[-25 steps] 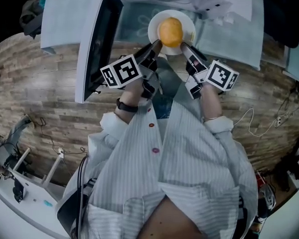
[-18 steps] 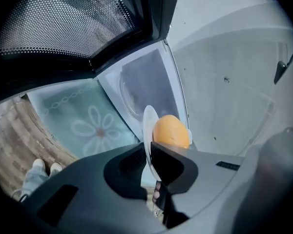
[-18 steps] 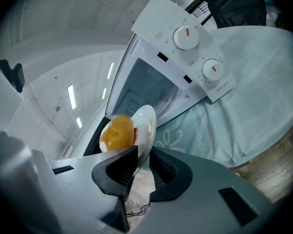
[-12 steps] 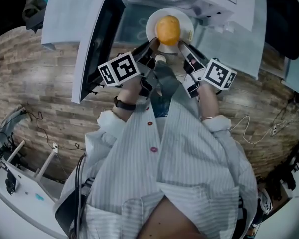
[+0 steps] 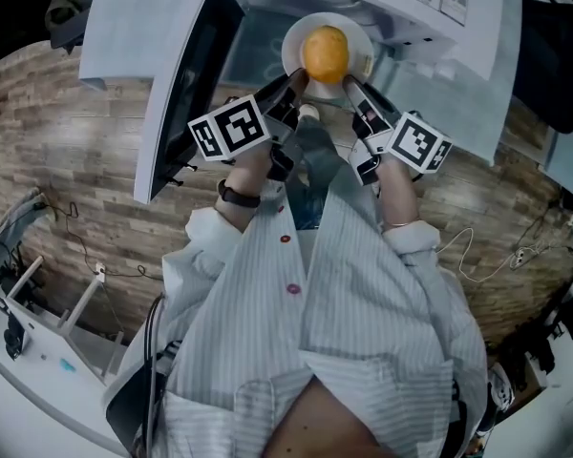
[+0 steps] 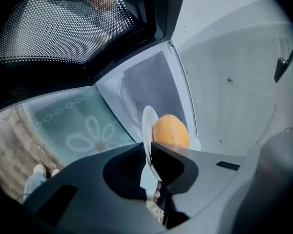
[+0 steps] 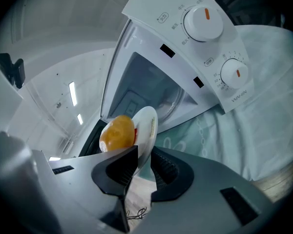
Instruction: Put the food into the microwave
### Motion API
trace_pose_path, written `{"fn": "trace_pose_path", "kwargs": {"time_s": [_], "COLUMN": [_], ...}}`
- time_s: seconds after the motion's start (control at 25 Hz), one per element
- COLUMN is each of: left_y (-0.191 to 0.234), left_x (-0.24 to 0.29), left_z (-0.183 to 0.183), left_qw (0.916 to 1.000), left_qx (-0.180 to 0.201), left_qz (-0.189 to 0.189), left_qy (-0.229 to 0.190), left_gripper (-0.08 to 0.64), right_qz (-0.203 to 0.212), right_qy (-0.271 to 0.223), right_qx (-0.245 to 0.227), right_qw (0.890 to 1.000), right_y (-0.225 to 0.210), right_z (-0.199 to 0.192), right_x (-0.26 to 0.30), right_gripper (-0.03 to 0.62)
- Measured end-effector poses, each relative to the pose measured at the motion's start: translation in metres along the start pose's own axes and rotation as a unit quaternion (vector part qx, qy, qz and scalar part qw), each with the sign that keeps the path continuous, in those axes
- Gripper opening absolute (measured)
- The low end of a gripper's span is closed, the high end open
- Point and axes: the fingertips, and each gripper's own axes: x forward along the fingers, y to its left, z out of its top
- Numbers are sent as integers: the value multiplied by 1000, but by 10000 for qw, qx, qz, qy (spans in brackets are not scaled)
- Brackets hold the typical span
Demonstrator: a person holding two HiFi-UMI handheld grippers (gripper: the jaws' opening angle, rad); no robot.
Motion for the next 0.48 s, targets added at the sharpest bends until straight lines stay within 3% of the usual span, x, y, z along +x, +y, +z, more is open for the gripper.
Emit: {"fn": "trace_pose_path", "kwargs": {"time_s": [0.48], "left_y": [17], "left_x": [23], "left_z": [17], "left_qw": [9997], "left_qx": [127], "left_qz": [159], "left_qy": [-111], "left_gripper": [35], "right_qz": [-169], "right_qy": [-175], "right_qx": [-268], "right_qw": [9993], "right_y": [-14], "right_z": [19], "right_x": [26], "right_gripper": [92]}}
